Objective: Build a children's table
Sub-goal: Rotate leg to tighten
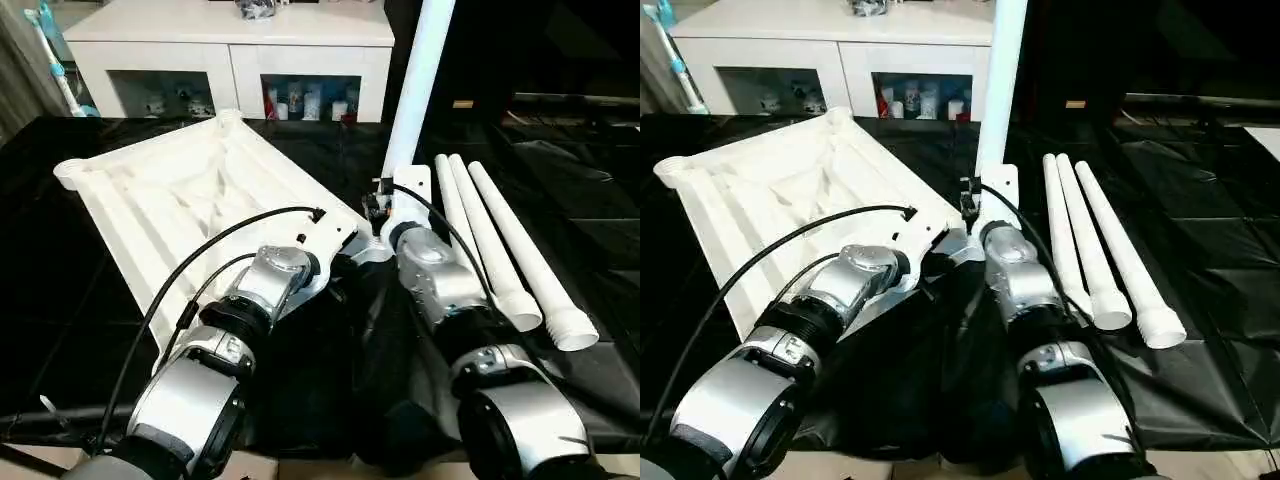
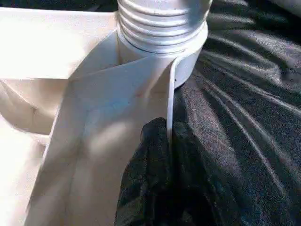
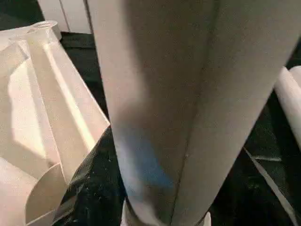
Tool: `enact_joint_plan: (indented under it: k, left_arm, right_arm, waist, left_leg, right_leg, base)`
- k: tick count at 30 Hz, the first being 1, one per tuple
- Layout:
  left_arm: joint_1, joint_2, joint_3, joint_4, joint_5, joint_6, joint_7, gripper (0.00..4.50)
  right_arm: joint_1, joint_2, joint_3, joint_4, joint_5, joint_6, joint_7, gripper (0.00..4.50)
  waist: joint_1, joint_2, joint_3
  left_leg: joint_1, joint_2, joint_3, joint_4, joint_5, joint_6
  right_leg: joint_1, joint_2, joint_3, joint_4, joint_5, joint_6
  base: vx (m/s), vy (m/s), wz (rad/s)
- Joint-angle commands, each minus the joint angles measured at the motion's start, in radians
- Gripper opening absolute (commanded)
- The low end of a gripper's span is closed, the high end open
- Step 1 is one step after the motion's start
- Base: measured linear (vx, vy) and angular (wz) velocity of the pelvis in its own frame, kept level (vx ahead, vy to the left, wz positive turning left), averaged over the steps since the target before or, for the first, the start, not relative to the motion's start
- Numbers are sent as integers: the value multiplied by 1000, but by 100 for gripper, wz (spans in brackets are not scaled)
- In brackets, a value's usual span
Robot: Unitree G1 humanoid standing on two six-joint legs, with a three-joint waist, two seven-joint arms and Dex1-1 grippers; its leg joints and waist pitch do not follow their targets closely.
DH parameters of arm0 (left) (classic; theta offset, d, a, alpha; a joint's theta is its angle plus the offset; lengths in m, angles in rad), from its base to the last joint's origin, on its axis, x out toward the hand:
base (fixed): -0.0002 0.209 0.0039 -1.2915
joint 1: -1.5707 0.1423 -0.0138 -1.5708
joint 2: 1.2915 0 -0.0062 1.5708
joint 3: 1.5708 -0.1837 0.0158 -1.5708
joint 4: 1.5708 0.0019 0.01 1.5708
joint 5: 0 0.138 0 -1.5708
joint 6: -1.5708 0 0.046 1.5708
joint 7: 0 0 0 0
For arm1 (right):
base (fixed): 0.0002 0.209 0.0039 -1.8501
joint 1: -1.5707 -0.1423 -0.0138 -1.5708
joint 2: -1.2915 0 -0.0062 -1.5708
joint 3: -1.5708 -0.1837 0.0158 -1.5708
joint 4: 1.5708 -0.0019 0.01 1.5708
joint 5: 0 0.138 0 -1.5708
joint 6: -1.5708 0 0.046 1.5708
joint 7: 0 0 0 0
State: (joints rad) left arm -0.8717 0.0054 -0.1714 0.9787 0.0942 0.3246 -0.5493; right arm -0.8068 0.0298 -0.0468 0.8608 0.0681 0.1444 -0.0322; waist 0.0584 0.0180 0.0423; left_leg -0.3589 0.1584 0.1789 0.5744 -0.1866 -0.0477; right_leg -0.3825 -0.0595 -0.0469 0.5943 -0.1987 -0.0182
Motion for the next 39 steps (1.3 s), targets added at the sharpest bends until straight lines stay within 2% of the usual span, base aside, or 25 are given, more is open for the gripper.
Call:
enact_joint_plan:
  k: [1, 6, 7, 8, 9, 10, 14, 17, 19, 20, 21, 22, 25, 26, 27, 28, 30, 31, 32, 33, 35, 37, 39]
  left_arm:
    - [-14, 1, 21, 10, -3, -2, 51, 0]
    - [-7, 7, 16, 18, 1, -3, 48, 0]
    - [-5, 7, 15, 17, 2, -2, 46, 0]
    - [-5, 7, 14, 17, 2, -2, 46, 0]
    - [-3, 8, 14, 15, 2, -1, 41, 0]
    - [1, 11, 12, 11, 2, -4, 33, 0]
    - [8, 23, 4, 6, 4, -26, 9, 0]
    - [15, 37, -3, 0, 7, -43, -12, 0]
    - [26, 53, -6, -15, 1, -58, -48, 0]
    - [26, 53, -6, -15, 1, -58, -48, 0]
    - [29, 60, -8, -19, 1, -62, -58, 0]
    - [33, 68, -12, -25, 3, -69, -69, 0]
    - [43, 91, -23, -38, 9, -84, -98, 0]
    - [43, 91, -23, -38, 9, -84, -98, 0]
    - [53, 108, -34, -46, 15, -100, -127, 0]
    - [53, 108, -34, -46, 15, -100, -127, 0]
    - [65, 125, -46, -62, 21, -113, -156, 0]
    - [79, 138, -54, -85, 17, -130, -194, 0]
    - [97, 156, -63, -115, 16, -135, -227, 0]
    - [129, 189, -83, -167, 17, -159, -288, 0]
    - [145, 203, -90, -193, 13, -156, -311, 0]
    - [191, 239, -101, -271, -11, -160, -384, 0]
    - [225, 263, -104, -331, -36, -158, -439, 0]
  right_arm:
    - [54, 47, 15, 120, 12, 63, 18, 184]
    - [26, 51, 14, 169, -1, 32, 42, 184]
    - [23, 53, 11, 171, 0, 25, 44, 219]
    - [23, 53, 10, 171, 1, 25, 44, 219]
    - [21, 53, 6, 170, 4, 24, 48, 240]
    - [17, 51, 5, 167, 7, 14, 60, 257]
    - [7, 43, 8, 164, 5, -9, 100, 277]
    - [5, 33, 11, 146, 10, -23, 133, 311]
    - [6, 16, 7, 116, 20, -34, 175, 331]
    - [6, 16, 7, 116, 20, -34, 175, 340]
    - [9, 9, 5, 104, 23, -35, 187, 348]
    - [14, -1, 5, 88, 20, -36, 199, 355]
    - [45, -31, 29, 20, 19, -42, 299, 384]
    - [45, -31, 29, 20, 19, -42, 299, 392]
    - [85, -56, 61, -60, 31, -30, 407, 392]
    - [85, -56, 61, -60, 31, -30, 407, 392]
    - [124, -84, 85, -133, 43, -10, 496, 392]
    - [148, -107, 99, -176, 43, -16, 538, 392]
    - [169, -132, 106, -212, 43, -23, 564, 392]
    - [201, -175, 116, -271, 45, -38, 609, 392]
    - [217, -194, 120, -302, 52, -38, 640, 392]
    - [261, -245, 142, -381, 76, -40, 741, 392]
    - [292, -279, 155, -438, 99, -30, 814, 392]
  waist:
    - [2, -7, -46]
    - [-1, -5, -44]
    - [-2, -6, -43]
    - [-2, -5, -43]
    - [-4, -7, -43]
    - [-3, -7, -43]
    - [-7, -6, -45]
    - [-10, -7, -44]
    - [-12, -12, -44]
    - [-11, -10, -44]
    - [-13, -8, -45]
    - [-13, -11, -46]
    - [-9, -14, -49]
    - [-7, -13, -54]
    - [-6, -14, -55]
    - [-1, -15, -52]
    - [-1, -17, -56]
    - [3, -18, -55]
    - [5, -11, -54]
    - [8, -11, -54]
    - [8, -8, -57]
    - [11, -4, -55]
    - [13, -7, -55]
  left_leg:
    - [7, 71, -29, -75, -219, 53]
    - [10, 73, -31, -80, -269, 27]
    - [9, 72, -31, -81, -273, 26]
    - [9, 73, -31, -81, -275, 25]
    - [9, 72, -31, -81, -280, 26]
    - [9, 72, -31, -81, -276, 29]
    - [3, 72, -30, -79, -245, 39]
    - [4, 72, -29, -78, -254, 46]
    - [2, 72, -29, -77, -250, 54]
    - [2, 73, -30, -77, -244, 55]
    - [3, 75, -29, -77, -232, 57]
    - [2, 74, -28, -75, -218, 63]
    - [1, 75, -25, -70, -174, 89]
    - [-1, 75, -25, -66, -139, 102]
    - [-3, 74, -25, -64, -122, 111]
    - [-6, 74, -23, -62, -108, 133]
    - [-5, 75, -23, -59, -88, 152]
    - [-4, 75, -24, -59, -86, 155]
    - [-5, 77, -23, -57, -87, 156]
    - [-5, 78, -25, -58, -91, 155]
    - [-3, 79, -22, -56, -93, 152]
    - [-3, 80, -22, -58, -113, 136]
    - [-4, 83, -23, -59, -113, 137]
  right_leg:
    - [37, -102, 50, -76, -172, -232]
    - [32, -102, 53, -83, -246, -209]
    - [32, -101, 53, -83, -247, -206]
    - [31, -100, 53, -83, -248, -206]
    - [31, -100, 53, -84, -251, -204]
    - [31, -102, 54, -84, -250, -204]
    - [35, -102, 54, -79, -206, -218]
    - [34, -102, 53, -81, -214, -222]
    - [36, -104, 53, -82, -226, -224]
    - [37, -105, 53, -81, -225, -225]
    - [36, -103, 53, -79, -206, -229]
    - [37, -103, 53, -76, -182, -236]
    - [39, -103, 52, -71, -119, -246]
    - [42, -104, 51, -63, -67, -255]
    - [43, -102, 50, -60, -39, -260]
    - [44, -102, 50, -58, 0, -260]
    - [44, -103, 48, -53, 28, -270]
    - [45, -103, 47, -55, 25, -268]
    - [43, -103, 49, -53, 27, -269]
    - [44, -105, 48, -55, 22, -267]
    - [40, -102, 49, -52, 33, -269]
    - [41, -99, 48, -52, 15, -273]
    - [43, -99, 49, -49, 27, -270]
  base:
    - [0, 0, 0]
    - [0, 0, 0]
    - [0, 0, 0]
    - [0, 0, 0]
    - [0, 0, 0]
    - [0, 0, 0]
    - [0, 0, 0]
    - [0, 0, 0]
    - [0, 0, 0]
    - [0, 0, 0]
    - [0, 0, 0]
    - [0, 0, 0]
    - [0, 0, 0]
    - [0, 0, 0]
    - [0, 0, 0]
    - [0, 0, 0]
    - [0, 0, 0]
    - [0, 0, 0]
    - [0, 0, 0]
    - [0, 0, 0]
    - [0, 0, 0]
    - [0, 0, 0]
    - [0, 0, 0]
